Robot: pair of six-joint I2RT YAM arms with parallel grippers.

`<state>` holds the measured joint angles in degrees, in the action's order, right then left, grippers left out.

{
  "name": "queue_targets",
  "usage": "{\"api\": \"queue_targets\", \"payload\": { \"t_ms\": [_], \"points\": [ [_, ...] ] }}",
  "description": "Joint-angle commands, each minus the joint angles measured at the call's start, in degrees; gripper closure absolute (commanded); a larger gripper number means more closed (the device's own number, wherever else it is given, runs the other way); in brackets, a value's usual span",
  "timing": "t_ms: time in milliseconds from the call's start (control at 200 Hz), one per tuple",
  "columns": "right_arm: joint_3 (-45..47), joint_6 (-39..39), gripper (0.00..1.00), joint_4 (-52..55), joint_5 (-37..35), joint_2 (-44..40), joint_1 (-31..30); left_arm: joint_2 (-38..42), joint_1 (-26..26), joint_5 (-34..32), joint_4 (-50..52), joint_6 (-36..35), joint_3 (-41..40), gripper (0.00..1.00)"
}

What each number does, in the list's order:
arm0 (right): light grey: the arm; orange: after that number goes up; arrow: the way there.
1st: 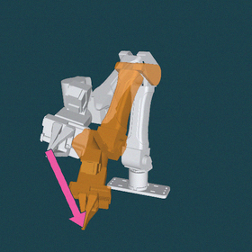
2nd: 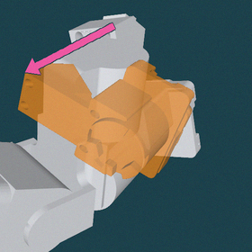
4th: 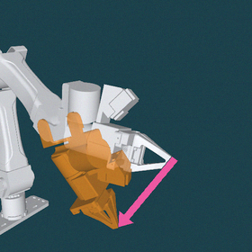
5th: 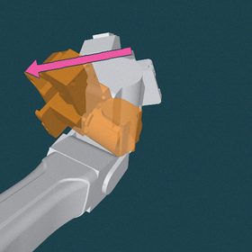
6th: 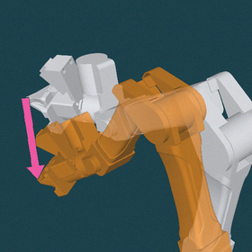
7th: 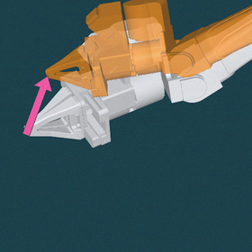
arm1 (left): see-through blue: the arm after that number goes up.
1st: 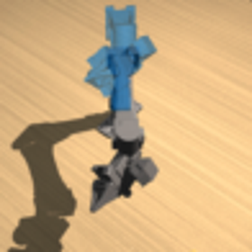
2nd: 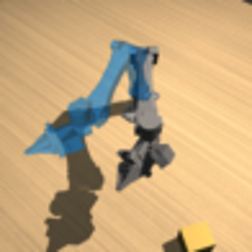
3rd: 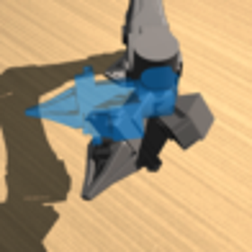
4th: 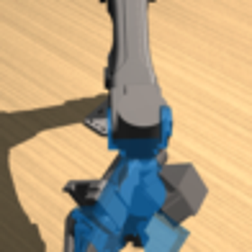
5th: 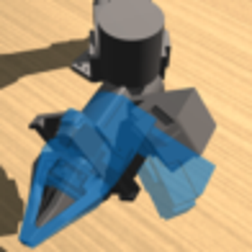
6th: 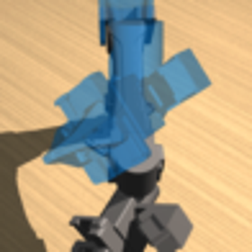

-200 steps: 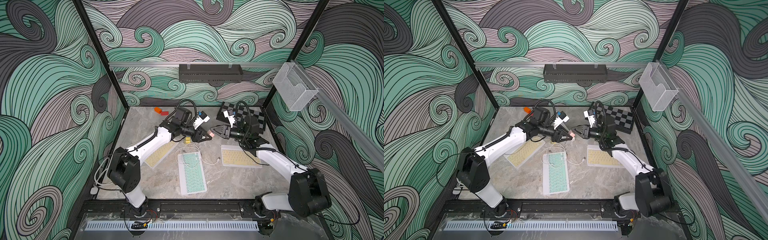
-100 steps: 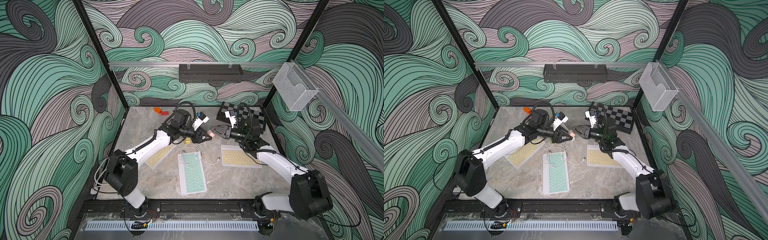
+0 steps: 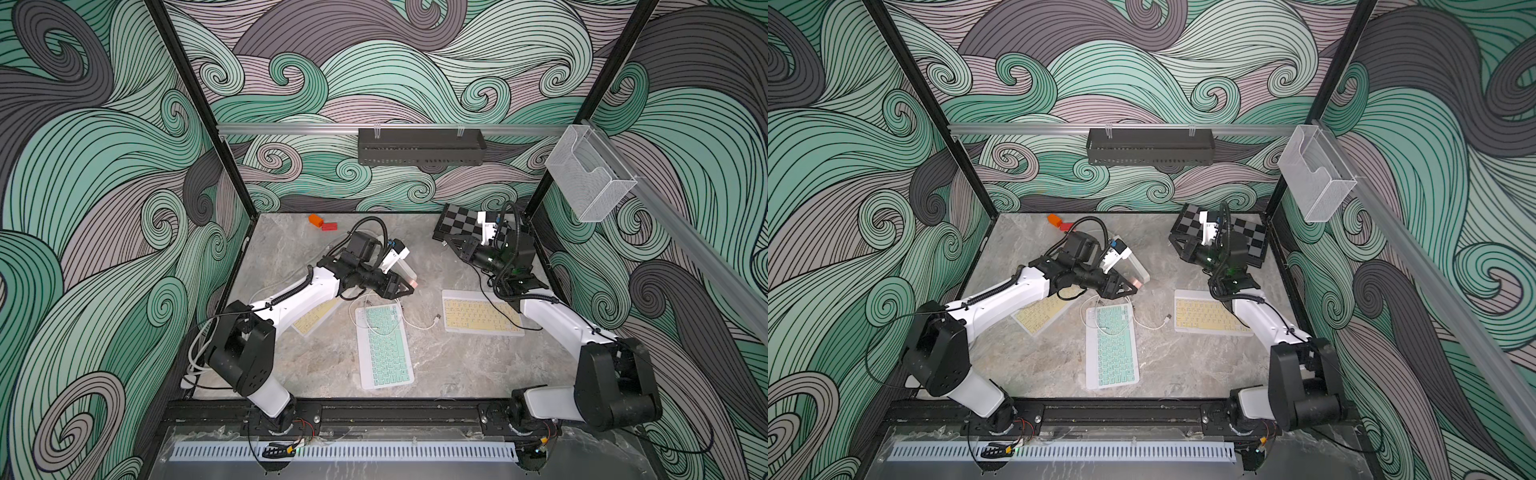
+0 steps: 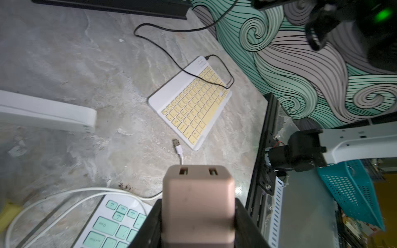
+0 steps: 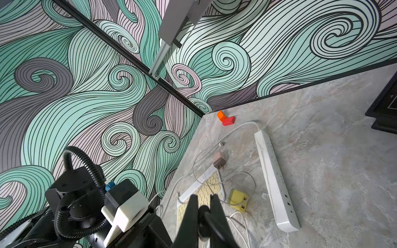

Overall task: Unplug the wireless keyboard
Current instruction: Remove the power cord from the plug, then place the power cord at the center of the board, then place the plug at the center of the board.

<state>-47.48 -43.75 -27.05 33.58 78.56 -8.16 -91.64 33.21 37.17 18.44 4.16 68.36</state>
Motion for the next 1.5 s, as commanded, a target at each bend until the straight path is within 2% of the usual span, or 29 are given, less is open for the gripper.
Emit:
{"api": "queue_targets", "payload": {
  "t_ms": [0,290,530,710,961,1011,1151,1221,1361,1421,1496],
  "points": [
    [0.7,0.2,1.0,1.0,-0.1,-0.4,-0.2,-1.8,0.5,-8.9,-0.6,0.2,2.5,1.0],
    [3.8,2.0,1.0,6.3,2.0,-0.2,-0.3,-9.1,0.9,-18.3,-3.6,-0.2,2.7,1.0],
    [2.4,7.4,1.0,14.0,-0.7,2.4,-1.7,-15.7,0.8,-23.3,-3.1,2.8,5.8,1.0],
    [2.1,8.2,1.0,16.4,-2.0,5.7,-3.1,-20.6,0.6,-29.4,-0.3,4.1,10.0,1.0],
    [-0.4,11.9,1.0,21.7,-6.4,10.4,-4.9,-24.6,0.5,-30.5,1.7,4.0,12.4,1.0],
    [-1.0,12.7,1.0,22.7,-7.0,11.6,-5.2,-25.1,0.5,-30.9,2.1,4.2,12.2,0.93],
    [-1.4,12.9,0.84,23.5,-7.5,13.8,-5.6,-25.3,0.5,-31.1,1.7,4.5,11.1,0.82],
    [-2.1,13.1,0.67,24.8,-7.8,14.7,-5.8,-25.0,0.5,-30.9,1.9,4.5,11.1,0.71],
    [-3.1,14.2,0.43,29.5,-10.6,12.4,-6.0,-23.4,0.5,-30.7,2.2,4.4,11.4,0.6],
    [-3.9,15.1,0.38,32.6,-12.0,10.4,-5.8,-22.4,0.5,-30.5,2.3,4.3,11.7,0.54],
    [-4.8,15.6,0.37,36.5,-13.7,7.3,-5.1,-21.1,0.5,-30.2,2.6,4.4,12.2,0.52]
  ]
}}
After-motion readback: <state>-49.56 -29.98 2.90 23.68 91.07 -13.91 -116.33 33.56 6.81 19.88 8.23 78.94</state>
